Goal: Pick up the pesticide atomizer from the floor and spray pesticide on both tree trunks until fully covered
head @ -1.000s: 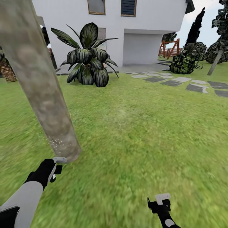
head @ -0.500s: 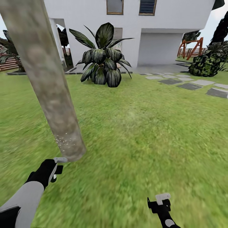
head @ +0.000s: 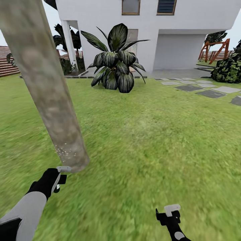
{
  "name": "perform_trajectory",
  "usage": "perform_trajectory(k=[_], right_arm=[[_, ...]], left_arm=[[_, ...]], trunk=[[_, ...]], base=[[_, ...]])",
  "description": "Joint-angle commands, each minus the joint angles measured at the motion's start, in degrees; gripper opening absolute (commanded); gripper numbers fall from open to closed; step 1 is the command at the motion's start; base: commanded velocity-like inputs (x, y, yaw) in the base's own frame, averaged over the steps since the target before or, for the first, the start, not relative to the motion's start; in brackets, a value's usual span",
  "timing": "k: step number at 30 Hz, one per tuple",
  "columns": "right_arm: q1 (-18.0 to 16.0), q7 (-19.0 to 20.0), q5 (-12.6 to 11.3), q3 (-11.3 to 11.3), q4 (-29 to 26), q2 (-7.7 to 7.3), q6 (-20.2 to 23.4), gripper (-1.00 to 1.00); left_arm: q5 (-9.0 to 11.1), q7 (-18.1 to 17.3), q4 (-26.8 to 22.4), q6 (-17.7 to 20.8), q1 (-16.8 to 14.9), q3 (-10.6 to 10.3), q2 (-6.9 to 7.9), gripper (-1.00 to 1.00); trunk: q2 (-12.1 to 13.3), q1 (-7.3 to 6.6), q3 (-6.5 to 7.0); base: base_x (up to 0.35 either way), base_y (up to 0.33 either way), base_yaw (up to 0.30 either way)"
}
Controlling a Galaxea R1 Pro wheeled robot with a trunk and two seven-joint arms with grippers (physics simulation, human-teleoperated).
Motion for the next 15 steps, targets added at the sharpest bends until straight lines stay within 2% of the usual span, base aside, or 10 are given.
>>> perform_trajectory(k=[1, 8, 15], right_arm=[[-0.03, -0.13, -0.55, 0.49, 0.01, -0.02, -0.15, 1.00], [-0.03, -0.13, -0.55, 0.51, 0.01, -0.02, -0.15, 1.00], [-0.03, -0.13, -0.55, 0.57, 0.01, -0.02, -0.15, 1.00]], left_arm=[[-0.12, -0.04, -0.10, 0.26, -0.04, 0.22, -0.03, -1.00], [-0.12, -0.04, -0.08, 0.26, -0.04, 0.25, -0.03, -1.00], [-0.12, -0.05, -0.10, 0.26, -0.04, 0.25, -0.02, -1.00]], trunk=[[-0.02, 0.00, -0.05], [-0.02, 0.00, -0.05], [-0.02, 0.00, -0.05]], base=[[0.121, -0.259, 0.001], [0.103, -0.262, 0.032], [0.092, -0.264, 0.247]])
